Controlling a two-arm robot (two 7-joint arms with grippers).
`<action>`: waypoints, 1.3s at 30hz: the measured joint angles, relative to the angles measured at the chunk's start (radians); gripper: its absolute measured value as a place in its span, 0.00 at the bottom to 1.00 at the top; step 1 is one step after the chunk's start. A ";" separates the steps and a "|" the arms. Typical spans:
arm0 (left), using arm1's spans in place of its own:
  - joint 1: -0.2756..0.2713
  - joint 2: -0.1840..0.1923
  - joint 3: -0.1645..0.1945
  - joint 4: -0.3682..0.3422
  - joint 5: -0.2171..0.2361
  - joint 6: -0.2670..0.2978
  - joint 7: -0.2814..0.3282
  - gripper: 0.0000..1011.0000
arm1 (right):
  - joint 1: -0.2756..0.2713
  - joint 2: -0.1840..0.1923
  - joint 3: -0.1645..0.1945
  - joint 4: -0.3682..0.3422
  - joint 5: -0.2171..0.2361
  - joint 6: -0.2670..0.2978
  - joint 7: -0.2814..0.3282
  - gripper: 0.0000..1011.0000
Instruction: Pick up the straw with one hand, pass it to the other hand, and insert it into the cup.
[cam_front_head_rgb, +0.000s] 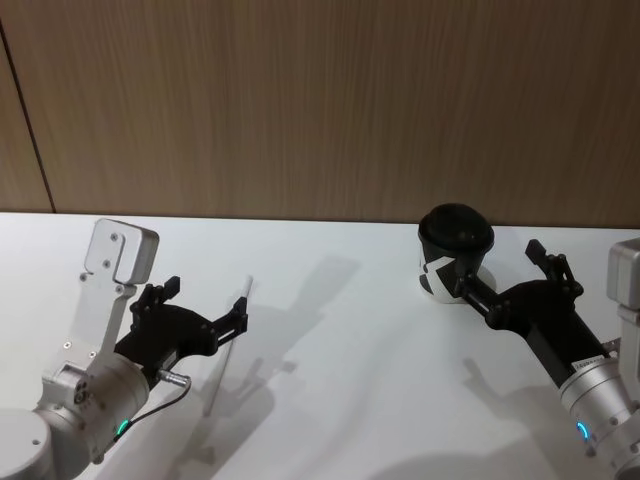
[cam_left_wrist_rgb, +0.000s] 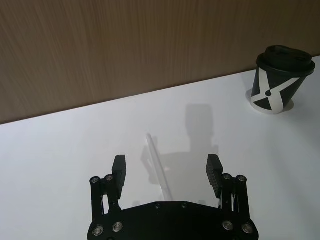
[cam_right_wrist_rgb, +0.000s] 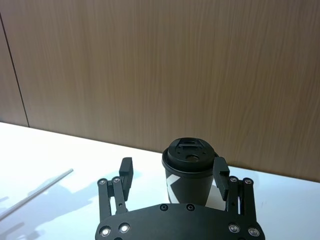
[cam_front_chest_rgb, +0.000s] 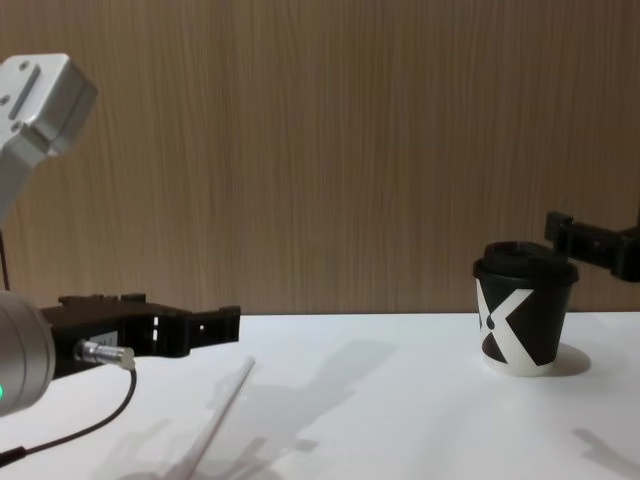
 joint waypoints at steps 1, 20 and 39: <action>-0.001 -0.003 0.000 0.002 0.000 0.002 0.001 1.00 | 0.000 0.000 0.000 0.000 0.000 0.000 0.000 0.99; -0.011 -0.068 0.000 0.038 0.004 0.056 0.038 1.00 | 0.000 0.000 0.000 0.000 0.000 0.000 0.000 0.99; -0.016 -0.084 0.006 0.076 -0.006 0.077 -0.005 1.00 | 0.000 0.000 0.000 0.000 0.000 0.000 0.000 0.99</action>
